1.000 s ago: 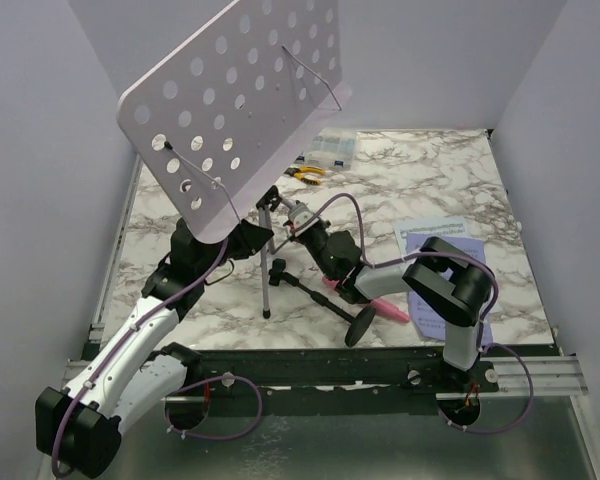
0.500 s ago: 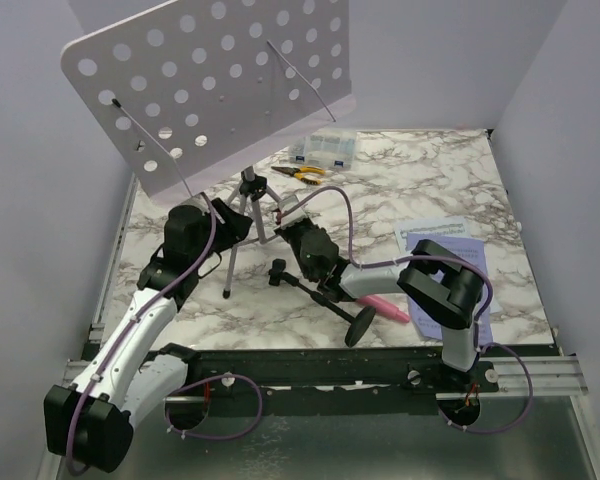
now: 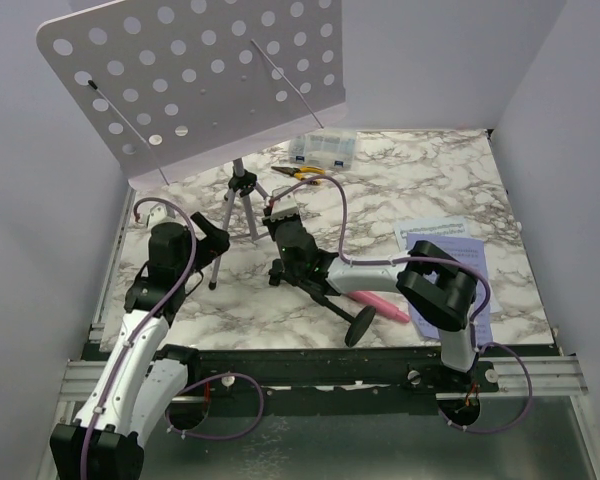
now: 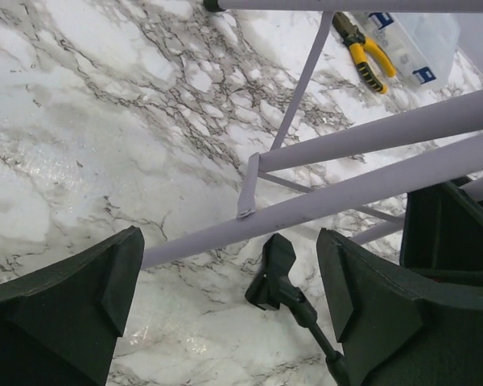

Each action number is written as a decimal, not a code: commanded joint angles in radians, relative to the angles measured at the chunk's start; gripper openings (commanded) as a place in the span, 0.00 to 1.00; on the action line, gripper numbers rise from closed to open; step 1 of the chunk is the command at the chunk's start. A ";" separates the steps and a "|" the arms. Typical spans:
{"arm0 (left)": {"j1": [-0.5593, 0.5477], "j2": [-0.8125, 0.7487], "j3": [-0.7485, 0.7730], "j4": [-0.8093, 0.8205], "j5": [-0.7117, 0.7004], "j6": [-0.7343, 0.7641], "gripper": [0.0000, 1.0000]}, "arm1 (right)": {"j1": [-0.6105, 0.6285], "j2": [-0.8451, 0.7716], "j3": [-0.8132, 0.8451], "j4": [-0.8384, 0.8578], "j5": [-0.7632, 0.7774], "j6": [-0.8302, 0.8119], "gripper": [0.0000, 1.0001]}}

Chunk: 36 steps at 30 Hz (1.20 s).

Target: Set up the instrument practice props

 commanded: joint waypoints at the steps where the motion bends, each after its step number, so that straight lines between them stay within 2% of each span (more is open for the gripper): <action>1: 0.006 -0.065 -0.016 0.062 -0.002 0.008 0.94 | 0.023 0.163 -0.112 -0.263 -0.076 0.310 0.00; 8: 0.007 -0.037 -0.052 0.445 0.329 0.037 0.87 | 0.022 0.160 -0.232 -0.031 -0.267 0.253 0.00; 12: 0.007 0.005 -0.045 0.514 0.351 0.090 0.86 | 0.021 0.156 -0.268 0.034 -0.345 0.244 0.00; 17: 0.008 0.103 -0.008 0.520 0.301 0.215 0.82 | 0.019 0.107 -0.297 0.084 -0.439 0.234 0.00; 24: 0.007 0.233 0.081 0.479 0.350 0.276 0.59 | 0.012 0.027 -0.314 0.100 -0.538 0.227 0.00; 28: 0.006 0.213 0.036 0.469 0.348 0.339 0.25 | 0.009 -0.007 -0.316 0.087 -0.551 0.206 0.01; 31: -0.018 0.169 -0.005 0.442 0.317 0.402 0.05 | -0.002 -0.052 -0.316 0.066 -0.565 0.185 0.09; 33: -0.048 0.154 -0.005 0.406 0.283 0.446 0.00 | -0.014 -0.082 -0.298 0.035 -0.582 0.169 0.18; 36: -0.096 0.140 -0.012 0.376 0.212 0.515 0.00 | -0.032 -0.114 -0.254 -0.007 -0.600 0.144 0.28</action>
